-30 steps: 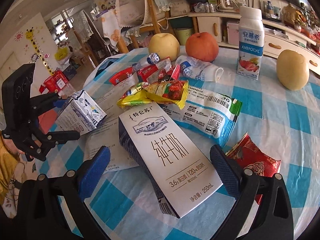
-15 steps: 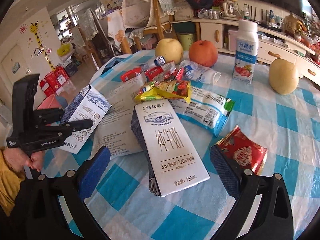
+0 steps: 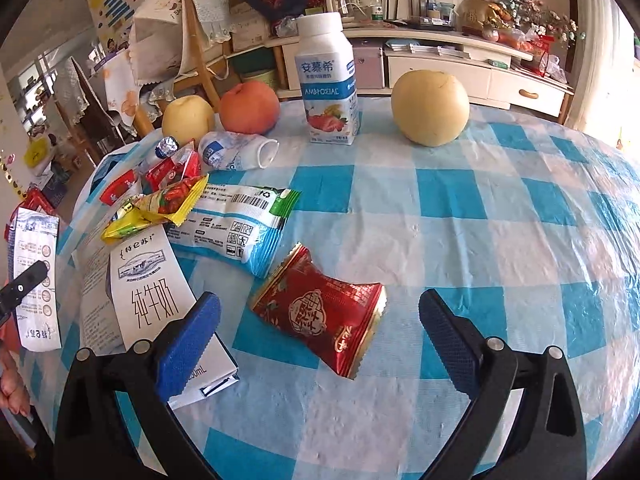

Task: Collect trash
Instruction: 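Lift the carton with the left gripper while the right gripper grasps the red snack packet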

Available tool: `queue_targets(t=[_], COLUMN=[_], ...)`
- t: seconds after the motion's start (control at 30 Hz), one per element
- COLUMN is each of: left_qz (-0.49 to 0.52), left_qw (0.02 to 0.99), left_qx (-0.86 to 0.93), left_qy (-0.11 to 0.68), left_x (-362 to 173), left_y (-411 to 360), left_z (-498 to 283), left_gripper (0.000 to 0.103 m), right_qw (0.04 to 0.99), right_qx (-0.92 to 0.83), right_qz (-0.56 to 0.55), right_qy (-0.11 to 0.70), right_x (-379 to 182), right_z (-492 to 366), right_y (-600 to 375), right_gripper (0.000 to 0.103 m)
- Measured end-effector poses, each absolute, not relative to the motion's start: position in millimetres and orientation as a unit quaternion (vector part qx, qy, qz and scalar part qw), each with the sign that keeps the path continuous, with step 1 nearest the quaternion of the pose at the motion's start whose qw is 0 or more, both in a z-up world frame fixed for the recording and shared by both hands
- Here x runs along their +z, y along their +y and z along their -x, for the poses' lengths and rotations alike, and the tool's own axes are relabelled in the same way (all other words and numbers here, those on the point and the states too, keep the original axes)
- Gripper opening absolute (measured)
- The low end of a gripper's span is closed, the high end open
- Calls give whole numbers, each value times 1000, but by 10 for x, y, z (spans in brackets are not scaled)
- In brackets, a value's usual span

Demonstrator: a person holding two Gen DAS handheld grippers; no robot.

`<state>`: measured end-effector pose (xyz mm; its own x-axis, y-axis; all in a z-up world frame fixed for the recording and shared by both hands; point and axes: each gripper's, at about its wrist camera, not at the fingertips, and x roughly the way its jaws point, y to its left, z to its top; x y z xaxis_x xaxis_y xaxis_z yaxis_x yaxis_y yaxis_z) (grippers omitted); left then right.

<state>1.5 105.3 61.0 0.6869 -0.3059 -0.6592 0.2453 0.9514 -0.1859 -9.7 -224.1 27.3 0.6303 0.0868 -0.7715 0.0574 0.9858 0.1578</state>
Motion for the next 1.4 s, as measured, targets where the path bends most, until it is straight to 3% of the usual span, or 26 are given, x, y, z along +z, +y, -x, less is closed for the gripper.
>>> queue_targets(t=[0.07, 0.13, 0.37, 0.5, 0.83, 1.17, 1.4], left_qz=[48, 64, 74, 79, 94, 122, 148], left_qw=[918, 916, 916, 914, 918, 926, 937], left_qx=[-148, -151, -152, -158, -164, -160, -136], left_qy=[365, 366, 363, 366, 349, 319, 285], left_x=[615, 620, 576, 542, 623, 812, 1027], left_y=[1088, 1127, 1181, 1199, 1312, 1589, 1967], left_z=[-23, -53, -109, -126, -103, -32, 26], left_gripper=[34, 34, 34, 34, 34, 34, 34], right_qw=[900, 898, 897, 900, 916, 936, 950], right_qx=[-1, -6, -12, -10, -32, -64, -4], right_qz=[-60, -45, -55, -60, -82, -96, -84], right_qy=[432, 437, 439, 431, 391, 334, 300], right_x=[245, 202, 117, 134, 321, 741, 1189], right_z=[60, 27, 34, 91, 359, 667, 735], right_y=[-2147, -2072, -2146, -2129, -2115, -1985, -1366], right_gripper=[96, 74, 70, 52, 30, 26, 25])
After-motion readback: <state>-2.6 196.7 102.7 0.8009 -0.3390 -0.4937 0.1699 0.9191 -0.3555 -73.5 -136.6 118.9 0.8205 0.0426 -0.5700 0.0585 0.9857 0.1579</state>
